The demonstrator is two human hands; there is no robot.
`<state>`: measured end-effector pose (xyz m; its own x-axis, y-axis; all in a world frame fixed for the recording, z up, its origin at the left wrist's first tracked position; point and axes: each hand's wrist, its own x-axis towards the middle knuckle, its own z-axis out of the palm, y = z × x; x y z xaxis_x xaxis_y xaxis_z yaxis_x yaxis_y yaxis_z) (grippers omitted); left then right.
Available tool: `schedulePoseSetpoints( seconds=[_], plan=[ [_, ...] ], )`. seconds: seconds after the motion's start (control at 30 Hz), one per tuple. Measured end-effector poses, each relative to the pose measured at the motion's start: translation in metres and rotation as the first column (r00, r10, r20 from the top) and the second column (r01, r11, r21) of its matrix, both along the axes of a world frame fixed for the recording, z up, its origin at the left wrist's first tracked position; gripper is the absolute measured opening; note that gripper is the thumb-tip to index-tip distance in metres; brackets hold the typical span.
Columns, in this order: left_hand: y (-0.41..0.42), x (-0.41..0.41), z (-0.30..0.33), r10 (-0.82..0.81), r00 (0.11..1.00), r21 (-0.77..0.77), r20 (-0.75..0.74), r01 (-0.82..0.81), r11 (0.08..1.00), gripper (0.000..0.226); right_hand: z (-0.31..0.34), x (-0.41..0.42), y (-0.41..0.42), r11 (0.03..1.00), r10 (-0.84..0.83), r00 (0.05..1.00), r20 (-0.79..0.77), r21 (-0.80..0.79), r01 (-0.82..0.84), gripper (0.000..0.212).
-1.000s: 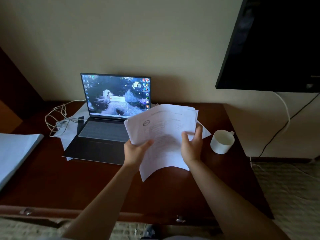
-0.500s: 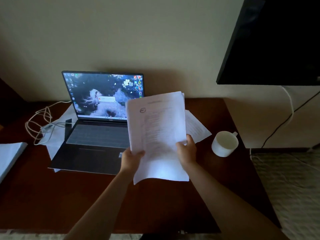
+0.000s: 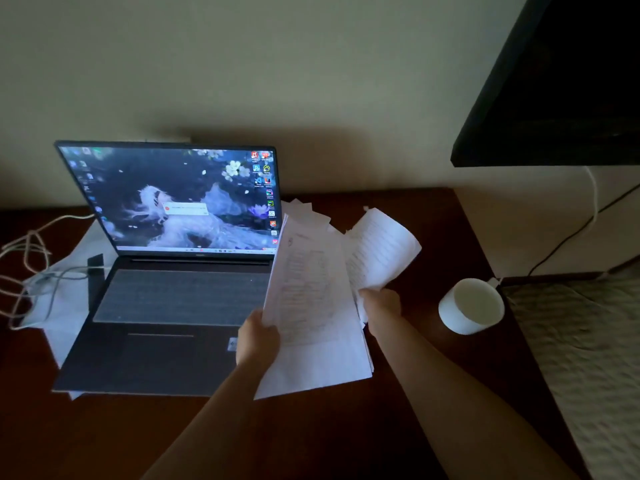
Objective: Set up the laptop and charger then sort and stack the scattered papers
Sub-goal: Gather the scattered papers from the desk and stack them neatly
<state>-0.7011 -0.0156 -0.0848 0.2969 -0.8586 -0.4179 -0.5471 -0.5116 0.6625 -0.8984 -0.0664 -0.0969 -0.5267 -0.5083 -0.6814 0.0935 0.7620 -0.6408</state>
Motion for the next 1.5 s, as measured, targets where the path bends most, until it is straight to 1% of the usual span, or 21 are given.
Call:
schedulePoseSetpoints(
  seconds=[0.07,0.1,0.13,0.2,0.3,0.33,0.4,0.47,0.5,0.57,0.6,0.67,0.77,0.83,0.9,1.0,1.2,1.3,1.4,1.47,1.5],
  plan=[
    [-0.003,-0.001,-0.002,0.029,0.998,-0.017,-0.056,-0.03,0.999,0.023,-0.001,0.003,0.0,0.982,0.176,0.923,-0.342,-0.002,-0.188,0.031],
    [-0.004,-0.002,-0.002,0.044,0.996,-0.026,-0.083,-0.046,0.999,0.028,0.003,0.003,-0.001,0.974,0.15,0.837,-0.526,-0.068,-0.217,0.027],
    [-0.004,-0.002,-0.001,0.059,0.992,-0.031,-0.115,-0.063,0.998,0.036,0.009,0.003,-0.001,0.948,0.046,0.742,-0.669,-0.205,-0.244,0.022],
    [-0.004,-0.004,-0.002,0.061,0.983,-0.027,-0.172,-0.067,0.997,0.048,0.024,0.004,-0.001,0.833,-0.169,0.643,-0.747,-0.457,-0.312,0.018],
    [-0.002,-0.006,-0.003,0.048,0.974,0.046,-0.22,-0.039,0.998,0.046,0.056,0.004,0.002,0.651,-0.28,0.745,-0.605,-0.69,-0.316,0.019],
    [0.0,-0.007,-0.006,0.051,0.968,0.077,-0.245,-0.033,0.997,0.046,0.071,0.003,0.003,0.602,-0.296,0.8,-0.522,-0.752,-0.268,0.02],
    [0.008,-0.01,-0.001,0.048,0.949,0.136,-0.31,-0.006,0.991,0.048,0.092,-0.003,0.005,0.54,-0.36,0.893,-0.27,-0.841,-0.037,0.023],
    [0.017,-0.012,-0.003,0.019,0.93,0.179,-0.366,0.05,0.983,0.048,0.088,-0.014,0.005,0.613,-0.362,0.931,-0.054,-0.766,0.194,0.025],
    [0.023,-0.012,-0.004,0.031,0.912,0.191,-0.408,0.053,0.98,0.049,0.079,-0.021,0.01,0.726,-0.295,0.955,-0.026,-0.656,0.207,0.025],
    [0.032,-0.013,-0.009,0.142,0.871,0.222,-0.47,-0.04,0.974,0.044,0.055,-0.028,0.033,0.913,-0.025,1.0,-0.019,-0.408,0.015,0.027],
    [0.036,-0.013,-0.011,0.223,0.834,0.251,-0.504,-0.105,0.962,0.035,0.044,-0.029,0.049,0.937,0.111,0.994,-0.008,-0.332,-0.108,0.026],
    [0.05,-0.017,-0.01,0.366,0.753,0.312,-0.547,-0.222,0.924,0.023,0.028,-0.031,0.081,0.938,0.249,0.968,-0.032,-0.241,-0.25,0.023],
    [0.066,-0.025,-0.002,0.385,0.713,0.308,-0.585,-0.244,0.92,0.04,0.009,-0.033,0.109,0.937,0.31,0.951,-0.018,-0.167,-0.308,0.019],
    [0.069,-0.028,-0.005,0.367,0.729,0.277,-0.579,-0.247,0.928,0.041,0.001,-0.032,0.111,0.92,0.352,0.935,-0.043,-0.17,-0.354,0.024],
    [0.066,-0.03,-0.012,0.298,0.819,0.225,-0.49,-0.212,0.951,0.029,-0.002,-0.029,0.106,0.892,0.4,0.913,-0.08,-0.196,-0.408,0.031],
    [0.065,-0.033,-0.022,0.244,0.872,0.187,-0.424,-0.18,0.966,0.02,-0.002,-0.022,0.097,0.871,0.418,0.901,-0.117,-0.23,-0.434,0.041],
    [0.061,-0.037,-0.031,0.251,0.897,0.158,-0.363,-0.206,0.966,0.029,-0.007,-0.015,0.09,0.877,0.367,0.908,-0.2,-0.251,-0.41,0.047],
    [0.064,-0.043,-0.026,0.228,0.939,-0.002,-0.258,-0.236,0.972,0.038,-0.008,-0.016,0.088,0.882,0.33,0.929,-0.166,-0.296,-0.366,0.047],
    [0.07,-0.048,-0.022,0.209,0.975,-0.219,-0.075,-0.22,0.95,0.032,-0.006,-0.018,0.087,0.91,0.242,0.969,-0.054,-0.332,-0.246,0.047],
    [0.073,-0.052,-0.019,0.187,0.982,-0.293,0.02,-0.173,0.94,0.032,-0.005,-0.02,0.088,0.933,0.189,0.982,-0.001,-0.312,-0.179,0.046],
    [0.074,-0.053,-0.018,0.181,0.984,-0.297,0.006,-0.171,0.94,0.034,-0.004,-0.021,0.088,0.939,0.171,0.985,0.018,-0.305,-0.158,0.044]
  ],
)
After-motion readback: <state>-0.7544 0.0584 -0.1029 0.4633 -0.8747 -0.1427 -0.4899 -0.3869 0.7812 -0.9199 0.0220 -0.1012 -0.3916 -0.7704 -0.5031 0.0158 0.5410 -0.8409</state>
